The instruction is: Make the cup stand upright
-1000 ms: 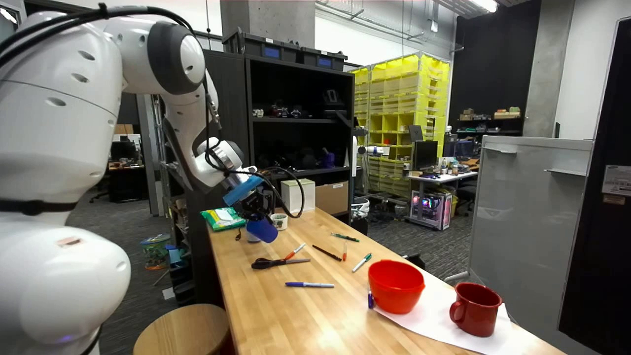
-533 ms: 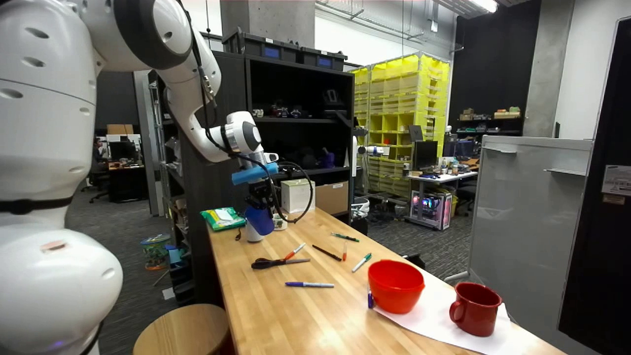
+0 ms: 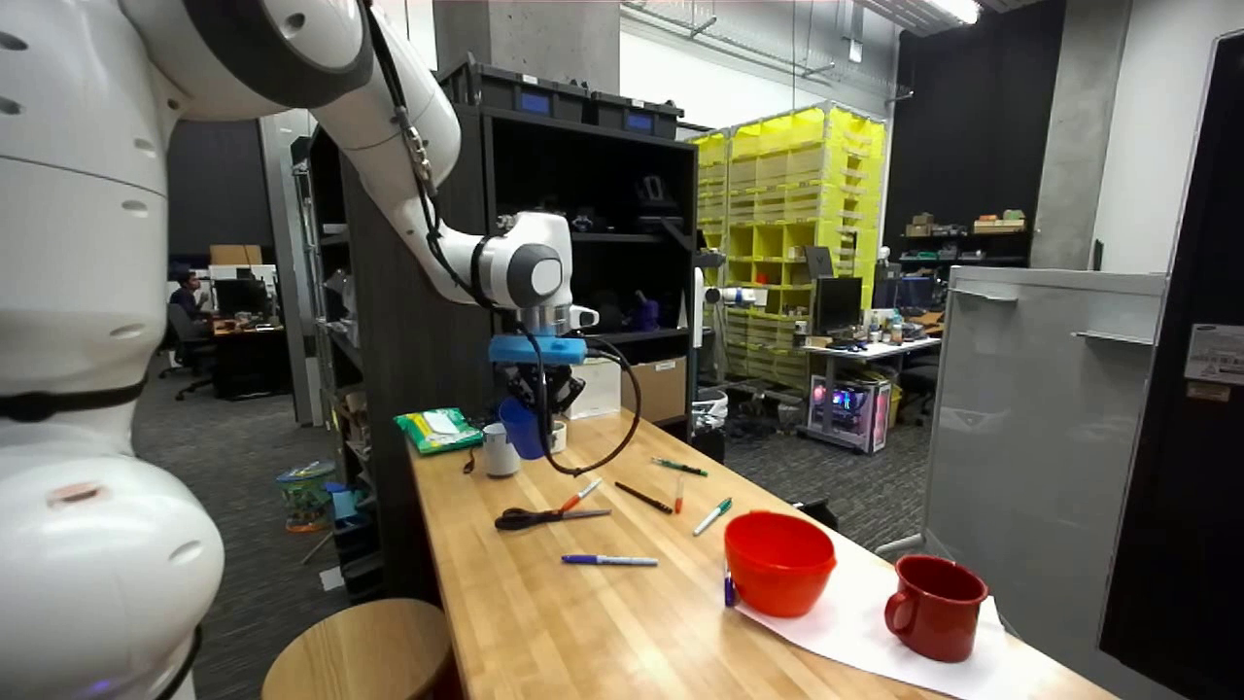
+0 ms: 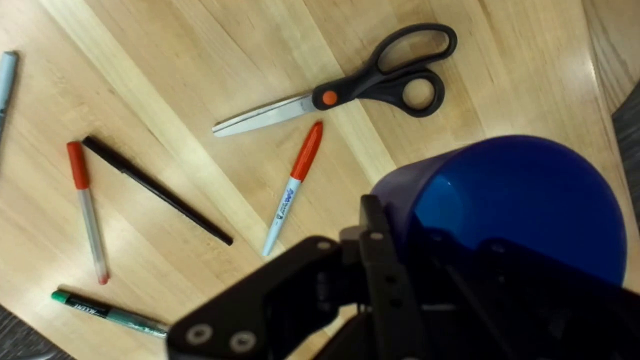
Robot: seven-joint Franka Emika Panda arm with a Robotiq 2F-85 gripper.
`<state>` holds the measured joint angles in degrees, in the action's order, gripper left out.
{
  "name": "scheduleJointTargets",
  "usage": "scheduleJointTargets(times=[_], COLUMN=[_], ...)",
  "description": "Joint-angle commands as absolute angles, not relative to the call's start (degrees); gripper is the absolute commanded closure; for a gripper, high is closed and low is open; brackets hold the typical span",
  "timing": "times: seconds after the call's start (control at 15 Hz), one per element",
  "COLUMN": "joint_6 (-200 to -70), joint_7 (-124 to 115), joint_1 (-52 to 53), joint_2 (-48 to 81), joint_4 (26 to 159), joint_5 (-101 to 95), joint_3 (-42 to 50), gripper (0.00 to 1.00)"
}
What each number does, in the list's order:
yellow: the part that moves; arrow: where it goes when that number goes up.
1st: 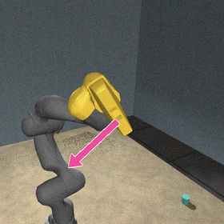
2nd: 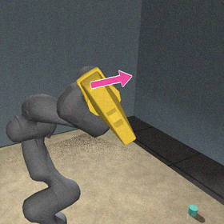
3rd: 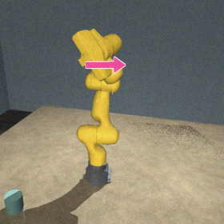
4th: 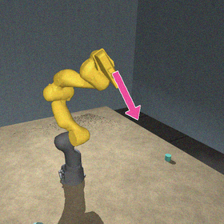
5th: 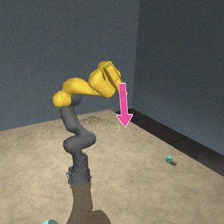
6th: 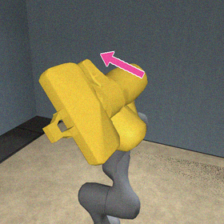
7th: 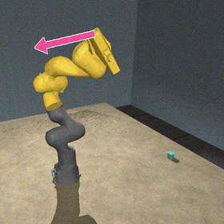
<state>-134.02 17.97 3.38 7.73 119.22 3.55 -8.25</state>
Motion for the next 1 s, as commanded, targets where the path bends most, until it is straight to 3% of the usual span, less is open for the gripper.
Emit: scheduleJointTargets(times=[0.0, 0.93], joint_6=[-132.99, -115.56], joint_7=[17.3, -1.92], joint_1=[3.55, 8.98], joint_2=[12.44, 32.14], joint_4=[115.02, 89.61], joint_5=[6.56, -1.84], joint_3=[-7.8, -5.36], gripper=[0.98, 0.98])
